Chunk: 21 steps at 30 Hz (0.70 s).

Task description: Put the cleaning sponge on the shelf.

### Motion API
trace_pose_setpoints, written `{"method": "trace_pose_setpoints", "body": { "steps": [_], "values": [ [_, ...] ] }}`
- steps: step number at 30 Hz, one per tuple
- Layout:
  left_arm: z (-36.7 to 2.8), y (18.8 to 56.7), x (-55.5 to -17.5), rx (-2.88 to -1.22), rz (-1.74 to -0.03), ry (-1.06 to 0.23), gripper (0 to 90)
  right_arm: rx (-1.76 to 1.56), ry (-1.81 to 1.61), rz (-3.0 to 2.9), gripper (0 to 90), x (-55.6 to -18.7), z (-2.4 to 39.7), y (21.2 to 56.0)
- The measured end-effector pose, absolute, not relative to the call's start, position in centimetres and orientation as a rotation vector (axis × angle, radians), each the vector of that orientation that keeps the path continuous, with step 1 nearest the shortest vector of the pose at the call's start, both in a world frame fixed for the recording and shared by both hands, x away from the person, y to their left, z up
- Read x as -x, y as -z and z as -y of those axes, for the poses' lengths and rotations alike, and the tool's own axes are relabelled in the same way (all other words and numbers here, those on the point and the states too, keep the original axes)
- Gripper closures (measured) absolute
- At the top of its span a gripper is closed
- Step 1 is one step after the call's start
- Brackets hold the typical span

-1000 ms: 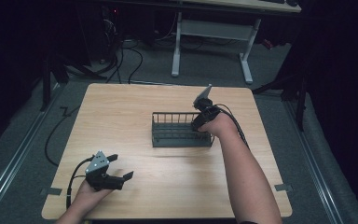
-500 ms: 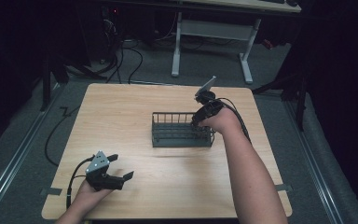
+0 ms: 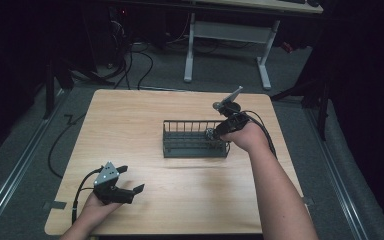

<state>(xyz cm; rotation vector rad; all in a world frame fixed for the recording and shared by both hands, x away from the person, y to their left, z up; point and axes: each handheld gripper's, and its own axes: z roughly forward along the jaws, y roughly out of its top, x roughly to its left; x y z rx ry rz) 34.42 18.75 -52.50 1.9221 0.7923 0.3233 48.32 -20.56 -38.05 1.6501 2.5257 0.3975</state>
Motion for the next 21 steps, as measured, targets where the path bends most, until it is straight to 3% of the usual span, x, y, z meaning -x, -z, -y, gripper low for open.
{"method": "trace_pose_setpoints", "body": {
  "steps": [21],
  "values": [
    [-18.4, 52.7, -34.5, -1.945, -0.787, -0.33, 5.3, -1.659, -0.525, -2.454, 34.7, -43.3, 23.9, 39.8]
  ]
}}
